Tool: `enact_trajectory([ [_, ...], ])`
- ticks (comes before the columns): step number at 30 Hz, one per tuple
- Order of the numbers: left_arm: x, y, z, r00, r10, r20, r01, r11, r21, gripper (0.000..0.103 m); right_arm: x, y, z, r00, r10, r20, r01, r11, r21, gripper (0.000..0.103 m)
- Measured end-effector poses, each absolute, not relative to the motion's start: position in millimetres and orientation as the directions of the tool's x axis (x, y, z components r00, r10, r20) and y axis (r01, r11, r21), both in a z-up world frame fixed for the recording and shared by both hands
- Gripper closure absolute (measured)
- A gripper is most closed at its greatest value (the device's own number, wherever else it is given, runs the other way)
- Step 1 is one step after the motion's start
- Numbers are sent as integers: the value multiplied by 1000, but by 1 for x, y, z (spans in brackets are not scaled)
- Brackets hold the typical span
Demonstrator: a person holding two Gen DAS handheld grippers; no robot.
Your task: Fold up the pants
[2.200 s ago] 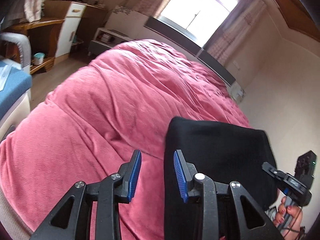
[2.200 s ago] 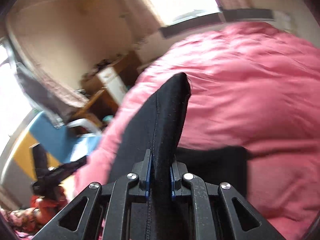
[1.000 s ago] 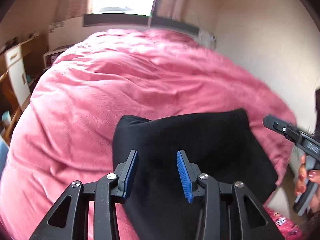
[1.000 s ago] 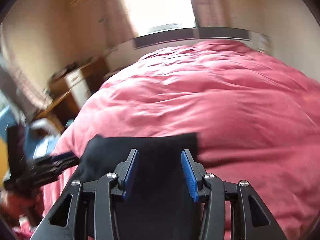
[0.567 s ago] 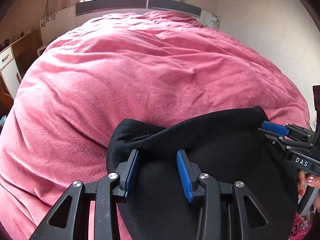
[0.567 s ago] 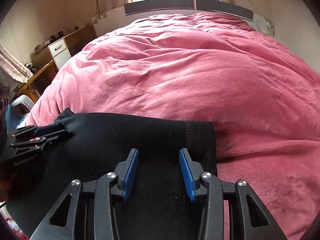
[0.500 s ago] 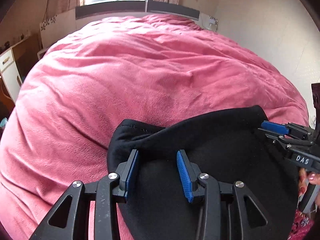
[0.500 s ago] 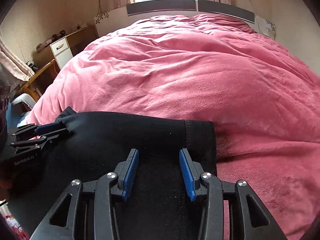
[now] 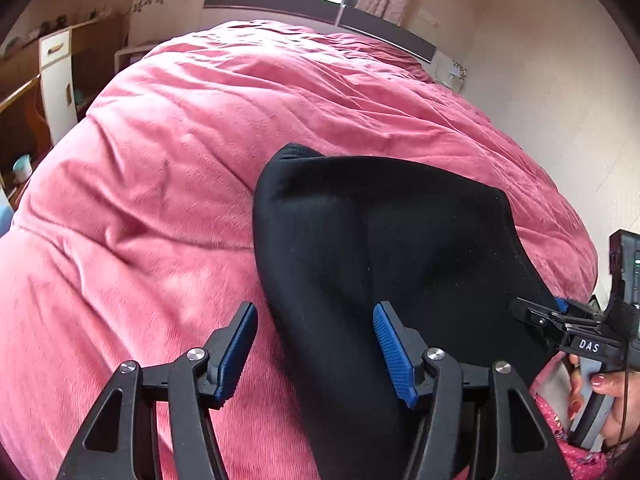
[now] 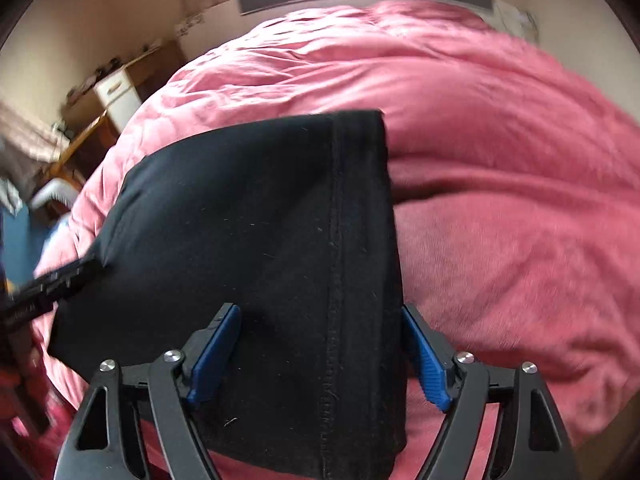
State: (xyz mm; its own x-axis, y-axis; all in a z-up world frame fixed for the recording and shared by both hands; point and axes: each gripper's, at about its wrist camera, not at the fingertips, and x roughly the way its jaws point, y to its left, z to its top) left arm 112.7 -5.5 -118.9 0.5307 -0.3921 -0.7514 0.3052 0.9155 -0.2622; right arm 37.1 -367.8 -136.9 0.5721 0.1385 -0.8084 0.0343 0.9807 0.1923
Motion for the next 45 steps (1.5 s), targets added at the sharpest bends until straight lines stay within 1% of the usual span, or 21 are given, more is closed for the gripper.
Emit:
enact_trajectory([
  [3,106,-6,-117,538,-379,-753,300,921,-250,41,36,-372,-139,560,156,-814,62,971,229,20],
  [9,89,-6,-110,554,-377,-742,311,921,-235,41,27,-367,-133,559,141,-817,57,977,207,20],
  [12,81,-7,-103,558,-378,-739,322,919,-228,41,16,-363,-124,582,139,-801,59,976,212,20],
  [16,67,-7,-94,574,-370,-731,330,921,-207,41,-1,-350,-111,615,96,-783,57,985,165,18],
  [22,52,-9,-87,597,-355,-719,352,922,-163,42,-11,-339,-102,637,92,-765,46,987,156,17],
  [27,50,-7,-84,625,-323,-711,325,936,-139,42,-9,-344,-104,625,83,-776,77,983,166,17],
  [31,51,-6,-83,649,-295,-702,303,946,-117,41,-8,-351,-101,643,73,-763,92,981,172,17],
  [40,49,-6,-78,734,-224,-641,262,964,-37,41,-2,-361,-103,660,107,-744,69,977,202,13],
  [43,53,-2,-78,739,-230,-633,254,966,-55,41,4,-365,-108,660,131,-740,53,974,220,12],
  [45,60,2,-80,730,-233,-643,240,968,-77,39,10,-368,-112,655,158,-739,41,969,243,12],
])
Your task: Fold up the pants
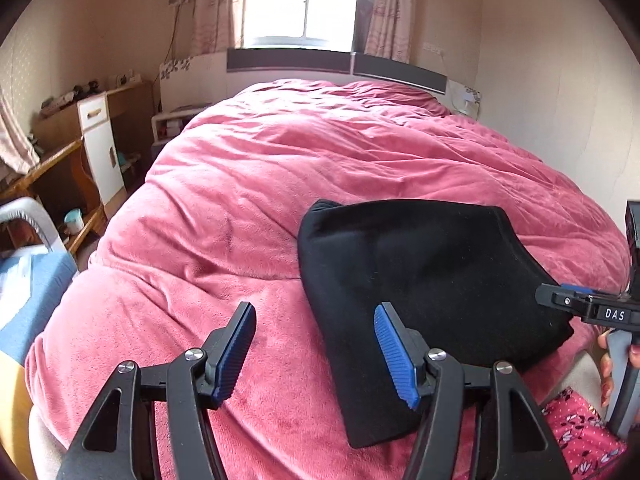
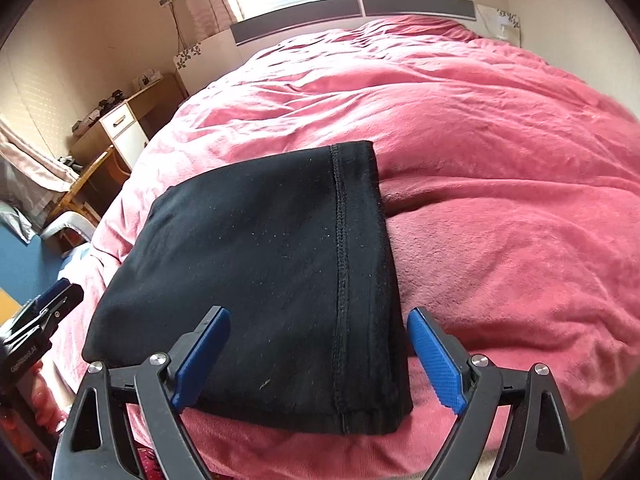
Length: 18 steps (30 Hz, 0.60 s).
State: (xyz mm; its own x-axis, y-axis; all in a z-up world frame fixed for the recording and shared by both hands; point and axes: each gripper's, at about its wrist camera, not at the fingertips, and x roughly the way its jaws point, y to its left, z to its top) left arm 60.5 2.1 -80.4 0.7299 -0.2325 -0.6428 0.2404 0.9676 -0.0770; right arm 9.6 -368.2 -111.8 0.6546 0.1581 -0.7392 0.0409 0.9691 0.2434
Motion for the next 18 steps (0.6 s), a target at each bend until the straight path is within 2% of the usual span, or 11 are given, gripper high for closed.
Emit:
enact_trajectory([
  [5,84,4,-100,645,-276,-713,259,956,-137,36,34,-388,-131,628,198,-753,86,944,319,12],
  [10,100,7,-113,596,-381,-707,307,922,-238,36,54,-407,-163,566,379,-732,98,851,517,12],
  [14,118,22,-131,458,-572,-680,343,820,-459,36,58,-406,-179,549,461,-697,67,807,587,11],
  [15,121,27,-137,435,-604,-668,323,797,-510,33,58,-405,-180,548,467,-694,61,805,590,11],
  [16,124,31,-143,413,-622,-665,288,782,-552,27,58,-404,-181,549,473,-689,54,803,594,11],
  [18,128,36,-154,380,-662,-646,257,747,-613,24,60,-402,-183,545,484,-685,49,797,602,11],
])
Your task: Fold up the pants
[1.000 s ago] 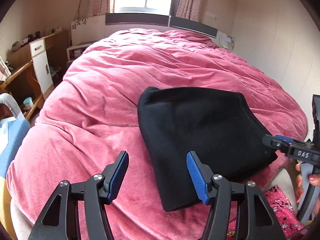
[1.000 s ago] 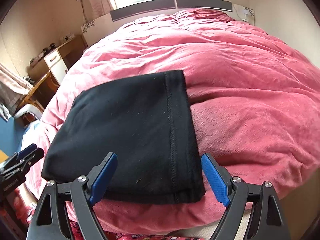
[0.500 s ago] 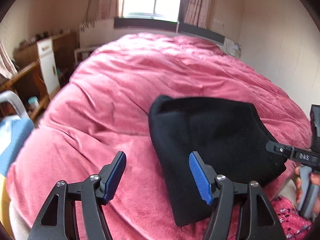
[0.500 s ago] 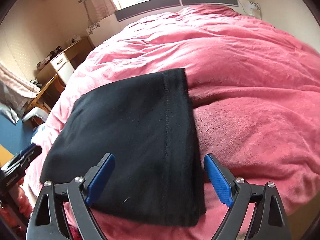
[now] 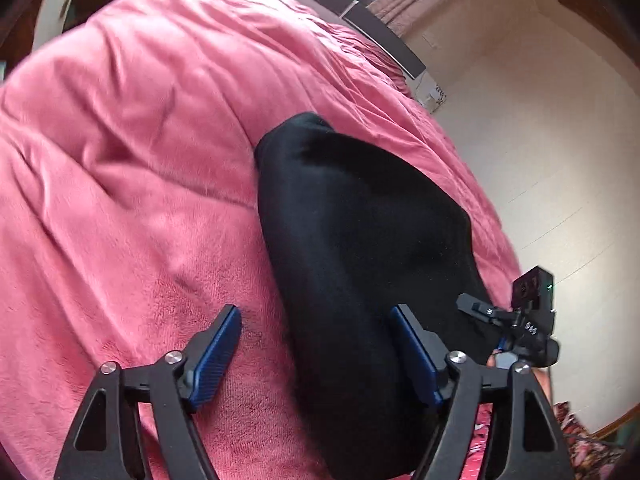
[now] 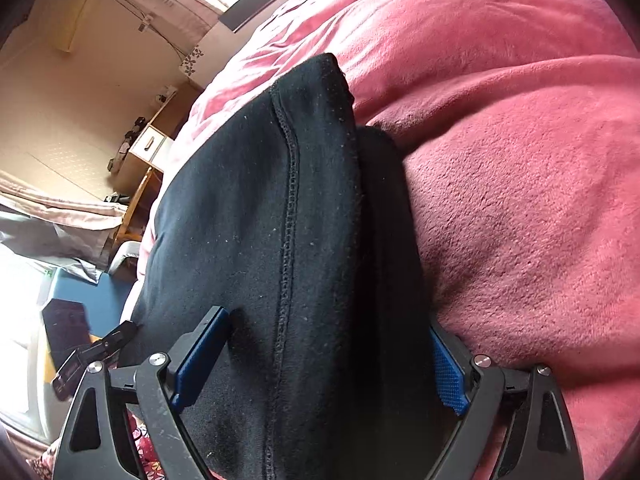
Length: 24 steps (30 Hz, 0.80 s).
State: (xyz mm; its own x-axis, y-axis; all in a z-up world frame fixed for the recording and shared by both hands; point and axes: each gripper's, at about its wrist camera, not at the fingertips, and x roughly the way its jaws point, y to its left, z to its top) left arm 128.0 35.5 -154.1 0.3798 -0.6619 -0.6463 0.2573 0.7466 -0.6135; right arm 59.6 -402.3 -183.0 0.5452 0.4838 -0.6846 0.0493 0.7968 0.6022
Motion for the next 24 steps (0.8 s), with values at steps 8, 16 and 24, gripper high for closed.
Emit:
enact_trajectory([
  [8,115,6,-164,276,-742,-611,333,670,-664,23,60,-400,-186,541,496,-679,42,790,611,22],
  [16,96,-11,-112,406,-659,-633,445,748,-493,46,55,-373,-145,614,435,-658,-66,860,507,50],
  [24,140,-8,-52,532,-625,-571,497,777,-386,46,93,-360,-93,725,452,-520,-184,855,486,51],
])
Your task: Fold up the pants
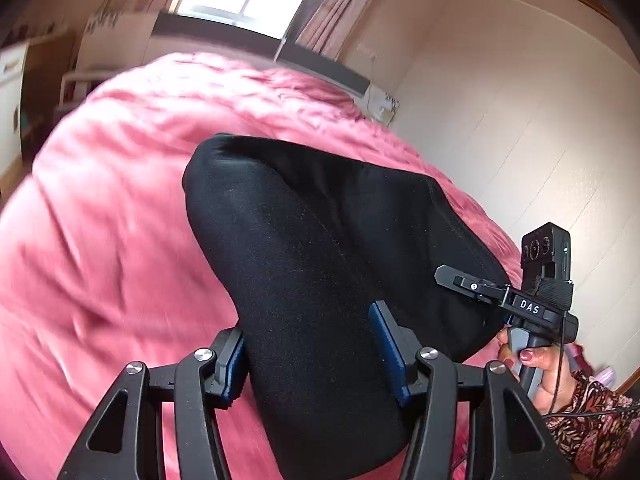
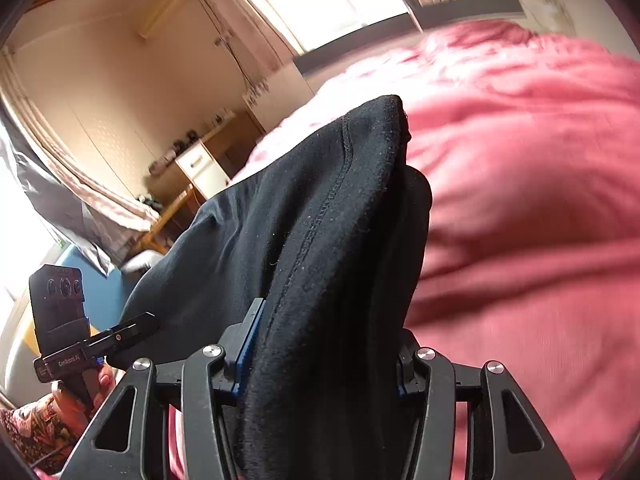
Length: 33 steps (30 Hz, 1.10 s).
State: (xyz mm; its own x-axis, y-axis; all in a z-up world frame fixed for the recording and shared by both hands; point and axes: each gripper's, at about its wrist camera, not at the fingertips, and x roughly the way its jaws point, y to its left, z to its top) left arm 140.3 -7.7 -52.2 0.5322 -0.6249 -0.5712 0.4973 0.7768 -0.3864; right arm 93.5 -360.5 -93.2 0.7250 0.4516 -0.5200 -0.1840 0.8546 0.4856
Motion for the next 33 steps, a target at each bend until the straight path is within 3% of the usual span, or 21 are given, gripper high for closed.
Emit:
enact_trajectory([
  [4,189,-17,-34,575,-598,-559,494,798,-345,46,149,-361,-75,758,433,-487,-215,872,440,51],
  [8,248,-31,-41,582,-542,-606,461,834,-303,46,207,-365,-70,776,406,-483,-218,891,399,51],
  [13,303,-36,-79,538,-490,-686,397,865,-306,45,271,-363,-106,732,369,-573,-153,908,389,49],
  [14,309,-38,-90,536,-481,-694,396,869,-297,41,282,-363,-121,714,350,-606,-120,915,386,46],
  [17,311,-34,-113,561,-485,-671,401,868,-292,22,293,-376,-153,722,364,-588,-53,877,477,35],
  [19,304,-26,-124,560,-514,-650,386,856,-344,19,290,-380,-162,740,377,-557,-49,856,514,33],
  [21,295,-23,-126,576,-510,-638,378,859,-345,19,286,-374,-160,747,361,-558,-57,871,487,30],
  [25,262,-19,-120,656,-425,-624,341,904,-257,19,271,-369,-149,752,293,-591,18,887,462,13],
  [30,212,-16,-122,702,-343,-624,297,937,-182,19,234,-365,-146,746,219,-629,117,887,447,0],
  [33,190,-23,-137,665,-295,-686,290,949,-126,19,208,-353,-147,738,180,-650,141,901,410,0],
])
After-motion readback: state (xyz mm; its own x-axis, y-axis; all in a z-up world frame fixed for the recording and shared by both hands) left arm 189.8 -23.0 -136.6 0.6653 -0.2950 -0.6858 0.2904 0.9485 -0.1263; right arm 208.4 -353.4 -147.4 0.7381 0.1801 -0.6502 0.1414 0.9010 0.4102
